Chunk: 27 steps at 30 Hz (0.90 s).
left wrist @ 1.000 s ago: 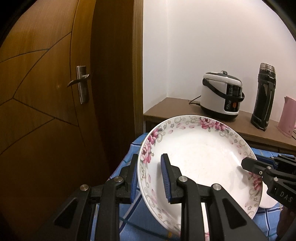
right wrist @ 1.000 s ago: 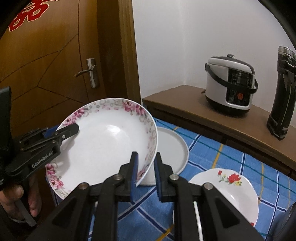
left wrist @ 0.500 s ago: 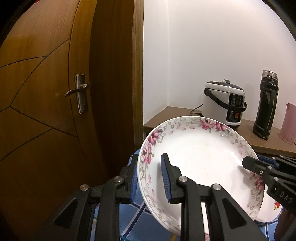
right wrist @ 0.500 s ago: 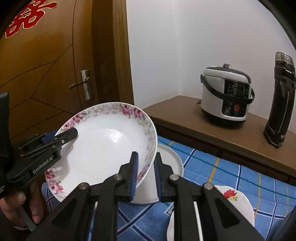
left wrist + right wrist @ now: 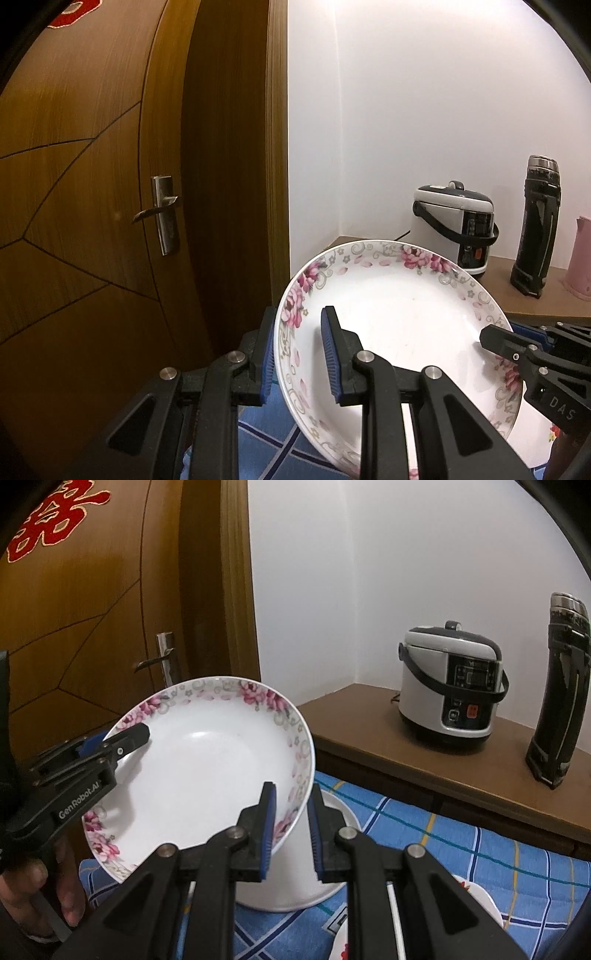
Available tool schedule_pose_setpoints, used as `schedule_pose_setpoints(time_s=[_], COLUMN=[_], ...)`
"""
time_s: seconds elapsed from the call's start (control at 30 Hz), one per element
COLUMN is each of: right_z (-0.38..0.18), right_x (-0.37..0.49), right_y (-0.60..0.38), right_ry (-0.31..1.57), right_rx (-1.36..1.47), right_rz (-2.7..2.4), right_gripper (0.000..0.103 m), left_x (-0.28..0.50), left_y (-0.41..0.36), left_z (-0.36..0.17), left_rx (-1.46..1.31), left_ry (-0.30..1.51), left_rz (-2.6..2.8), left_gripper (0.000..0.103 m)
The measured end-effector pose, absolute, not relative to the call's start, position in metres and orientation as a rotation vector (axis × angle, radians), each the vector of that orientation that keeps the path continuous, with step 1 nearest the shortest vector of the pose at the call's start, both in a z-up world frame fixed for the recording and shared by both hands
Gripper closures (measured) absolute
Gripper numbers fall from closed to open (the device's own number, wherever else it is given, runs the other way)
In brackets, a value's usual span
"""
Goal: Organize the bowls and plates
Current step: 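Carry the pink-floral plate with both grippers over the plain white plate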
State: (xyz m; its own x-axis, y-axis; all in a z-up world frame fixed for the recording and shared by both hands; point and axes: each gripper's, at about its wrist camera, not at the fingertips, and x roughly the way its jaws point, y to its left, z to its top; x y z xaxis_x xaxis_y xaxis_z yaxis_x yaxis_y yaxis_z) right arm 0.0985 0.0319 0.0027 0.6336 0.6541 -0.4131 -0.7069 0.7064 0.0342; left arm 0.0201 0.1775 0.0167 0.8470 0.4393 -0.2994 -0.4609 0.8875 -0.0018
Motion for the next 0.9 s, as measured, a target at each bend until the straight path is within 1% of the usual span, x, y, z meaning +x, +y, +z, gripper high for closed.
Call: schedule_pose_setpoints(time_s=[0.2, 0.43, 0.9], right_z=[0.011, 0.002, -0.013], right_x=[0.106, 0.124, 0.149], right_y=[0.035, 0.040, 0.045], right_ry=[0.411, 0.455, 0.486], right_rx=[-0.131, -0.124, -0.144], right_rz=[0.771, 0.748, 0.673], right_gripper=[0.086, 0.086, 0.086], left_x=[0.029, 0.046, 0.086], left_y=[0.179, 0.182, 0.194], left_z=[0.023, 0.024, -0.010], left_rx=[-0.071, -0.067, -0.104], left_ry=[0.285, 0.287, 0.363], left_rz=[0.480, 0.476, 0.428], left_gripper=[0.077, 0.077, 0.077])
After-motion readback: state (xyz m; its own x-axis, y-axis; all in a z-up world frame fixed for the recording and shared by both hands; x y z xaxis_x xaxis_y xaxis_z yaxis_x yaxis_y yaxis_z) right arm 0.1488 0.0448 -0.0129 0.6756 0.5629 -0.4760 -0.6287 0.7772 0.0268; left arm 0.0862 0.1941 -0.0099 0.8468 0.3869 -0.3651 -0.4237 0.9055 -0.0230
